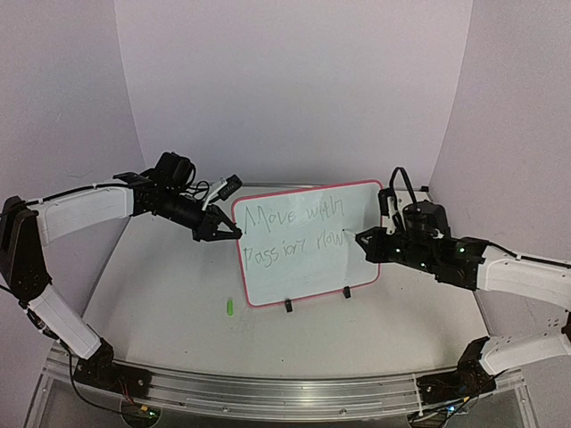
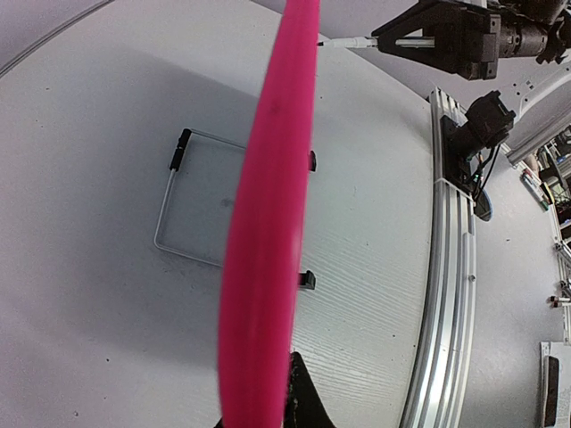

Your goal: Write a sentence on the whiteboard

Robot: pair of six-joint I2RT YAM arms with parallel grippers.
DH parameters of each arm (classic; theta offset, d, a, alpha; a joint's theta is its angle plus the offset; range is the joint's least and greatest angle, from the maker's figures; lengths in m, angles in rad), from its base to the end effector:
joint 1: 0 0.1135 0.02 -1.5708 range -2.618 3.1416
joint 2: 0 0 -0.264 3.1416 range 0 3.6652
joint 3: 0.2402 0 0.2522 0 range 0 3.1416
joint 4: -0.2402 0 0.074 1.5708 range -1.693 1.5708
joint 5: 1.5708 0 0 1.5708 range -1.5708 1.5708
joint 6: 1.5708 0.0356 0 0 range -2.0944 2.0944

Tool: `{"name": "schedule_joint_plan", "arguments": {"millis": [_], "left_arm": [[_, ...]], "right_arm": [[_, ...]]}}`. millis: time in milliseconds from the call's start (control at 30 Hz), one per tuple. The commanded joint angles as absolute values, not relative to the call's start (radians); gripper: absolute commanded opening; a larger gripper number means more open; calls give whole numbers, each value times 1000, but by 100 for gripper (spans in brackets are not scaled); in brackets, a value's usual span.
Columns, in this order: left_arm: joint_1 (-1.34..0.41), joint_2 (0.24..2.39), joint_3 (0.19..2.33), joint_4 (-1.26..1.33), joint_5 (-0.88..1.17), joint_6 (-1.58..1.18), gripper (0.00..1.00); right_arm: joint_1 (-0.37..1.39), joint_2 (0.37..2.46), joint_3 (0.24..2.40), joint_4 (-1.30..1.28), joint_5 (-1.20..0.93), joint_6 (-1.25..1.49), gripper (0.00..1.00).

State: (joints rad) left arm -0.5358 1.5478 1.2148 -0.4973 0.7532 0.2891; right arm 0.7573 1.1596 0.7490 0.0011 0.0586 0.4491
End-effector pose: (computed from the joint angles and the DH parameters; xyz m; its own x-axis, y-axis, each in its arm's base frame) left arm 0.2735 -0.1907 0.2803 -0.3890 0.4729 -0.7906 0.9182 0.2680 -0.2916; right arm 0.1929 0.1795 0.2691 -0.5414 0.0846 -0.8365 -0.4570 0.8055 0.3773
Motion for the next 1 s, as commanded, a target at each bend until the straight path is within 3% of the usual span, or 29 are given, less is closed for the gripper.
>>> {"name": "schedule_joint_plan", "arguments": {"millis": [0, 967], "left_arm": [[-545, 1564, 1210, -522, 676, 327, 0], [-545, 1569, 1211, -521, 680, 325, 0]], "right_arm": [[752, 1065, 726, 13, 54, 459, 0], [752, 1136, 679, 25, 78, 482, 0]]}}
